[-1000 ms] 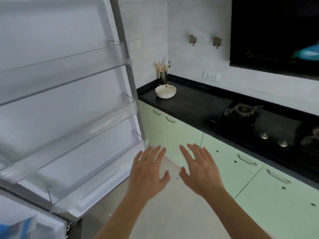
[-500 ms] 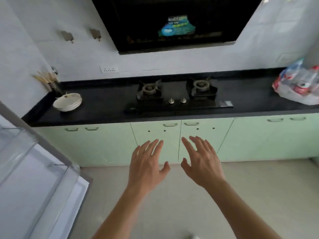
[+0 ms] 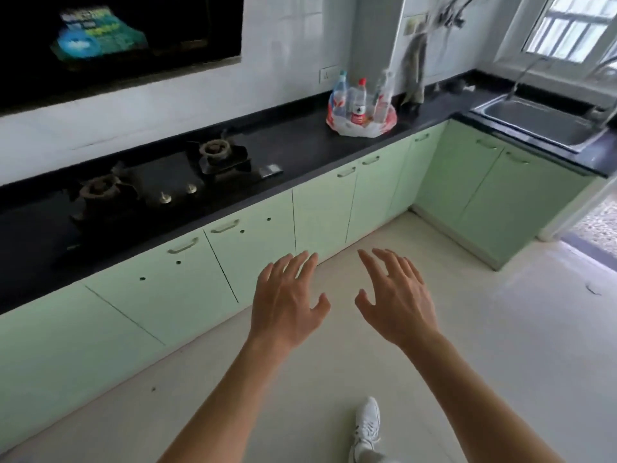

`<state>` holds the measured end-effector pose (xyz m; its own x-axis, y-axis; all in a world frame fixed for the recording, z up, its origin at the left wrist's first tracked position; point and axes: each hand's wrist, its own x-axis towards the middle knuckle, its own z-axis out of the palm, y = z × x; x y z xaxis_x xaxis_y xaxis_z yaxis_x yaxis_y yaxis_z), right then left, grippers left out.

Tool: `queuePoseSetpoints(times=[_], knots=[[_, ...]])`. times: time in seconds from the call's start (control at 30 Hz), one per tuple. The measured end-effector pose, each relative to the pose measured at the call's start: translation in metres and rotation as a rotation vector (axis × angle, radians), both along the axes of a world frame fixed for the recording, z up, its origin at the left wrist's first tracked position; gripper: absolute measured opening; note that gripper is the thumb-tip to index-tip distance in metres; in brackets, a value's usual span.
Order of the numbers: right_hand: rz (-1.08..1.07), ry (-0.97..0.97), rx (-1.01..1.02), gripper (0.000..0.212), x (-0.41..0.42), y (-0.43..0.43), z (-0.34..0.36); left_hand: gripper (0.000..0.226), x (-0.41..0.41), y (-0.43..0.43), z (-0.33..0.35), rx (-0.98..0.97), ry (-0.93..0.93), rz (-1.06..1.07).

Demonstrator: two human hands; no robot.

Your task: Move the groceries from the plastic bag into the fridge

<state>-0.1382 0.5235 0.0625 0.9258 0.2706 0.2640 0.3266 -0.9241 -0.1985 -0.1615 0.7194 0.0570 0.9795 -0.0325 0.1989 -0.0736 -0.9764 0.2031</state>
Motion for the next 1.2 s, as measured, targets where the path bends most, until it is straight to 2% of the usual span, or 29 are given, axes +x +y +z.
queuePoseSetpoints(times=[0.27, 0.73, 1.2], knots=[[-0.114, 0.021, 0.003, 0.069, 0.041, -0.075, -0.007, 0.068, 0.07, -0.074, -0.001, 0.01, -0.009, -0.115], [-0.151, 0.054, 0.007, 0.065, 0.211, -0.213, -0.015, 0.068, 0.248, -0.215, -0.006, 0.055, 0.026, -0.178], [-0.138, 0.109, 0.042, 0.063, 0.345, -0.235, -0.032, 0.068, 0.381, -0.232, -0.018, 0.074, 0.082, -0.15]])
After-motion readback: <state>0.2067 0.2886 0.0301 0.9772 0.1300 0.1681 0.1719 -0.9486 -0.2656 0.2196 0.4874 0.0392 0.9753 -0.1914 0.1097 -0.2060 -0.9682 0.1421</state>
